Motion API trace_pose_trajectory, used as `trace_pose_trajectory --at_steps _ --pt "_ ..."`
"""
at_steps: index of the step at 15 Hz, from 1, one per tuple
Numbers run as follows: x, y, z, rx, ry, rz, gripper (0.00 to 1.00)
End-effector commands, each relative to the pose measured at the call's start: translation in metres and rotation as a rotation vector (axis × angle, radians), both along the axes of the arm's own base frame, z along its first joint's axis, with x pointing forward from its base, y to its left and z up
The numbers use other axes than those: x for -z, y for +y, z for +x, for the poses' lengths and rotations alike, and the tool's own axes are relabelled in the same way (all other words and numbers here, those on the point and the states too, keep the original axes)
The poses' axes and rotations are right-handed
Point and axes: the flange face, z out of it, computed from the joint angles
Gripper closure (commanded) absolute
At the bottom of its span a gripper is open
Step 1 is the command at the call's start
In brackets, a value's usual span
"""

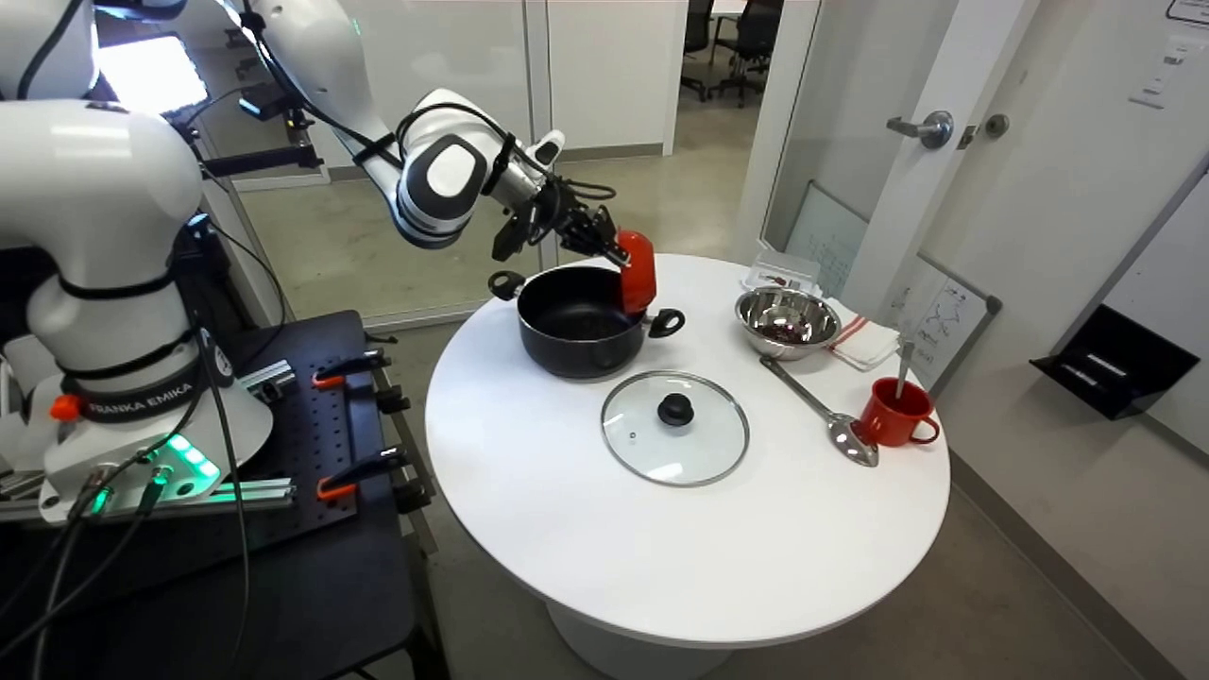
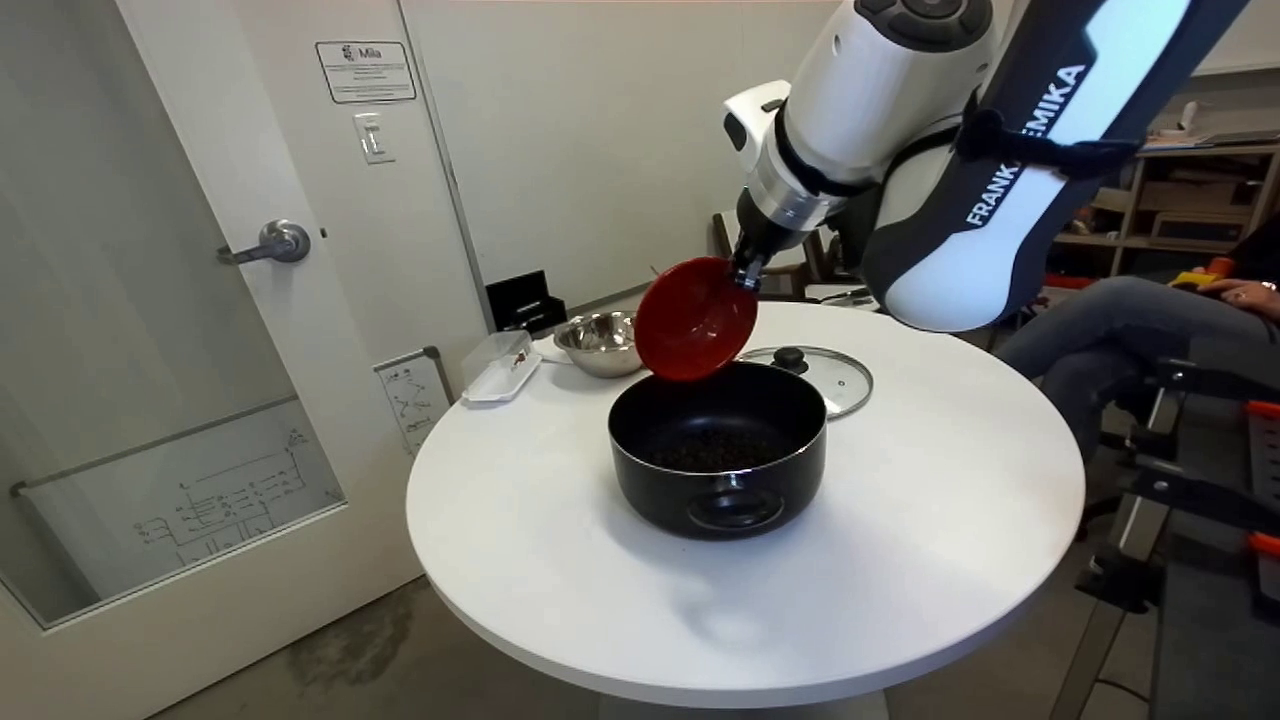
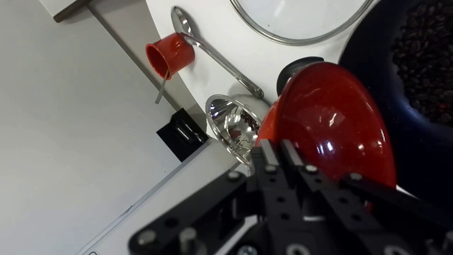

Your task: Pick up the lid from the pot and put it on the table, then pick up the red bowl and pour it's contents in the pot and pick up the lid and put it back on the pot

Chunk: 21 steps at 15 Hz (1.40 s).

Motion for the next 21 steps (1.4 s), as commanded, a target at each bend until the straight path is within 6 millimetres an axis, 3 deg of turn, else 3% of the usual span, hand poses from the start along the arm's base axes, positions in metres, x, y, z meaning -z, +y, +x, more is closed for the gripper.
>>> trace_pose_trajectory --at_steps 1,4,13,21 --pt "-0.021 -0.014 0.005 0.052 0.002 0.164 0.98" --pt "-0.034 -0.038 0.009 0.106 0.002 0.261 0.98" --pt "-0.067 -0.134 0.014 0.316 -0.009 0.573 0.98" --pt "-0.078 -0.201 0.007 0.638 0.031 0.806 0.98"
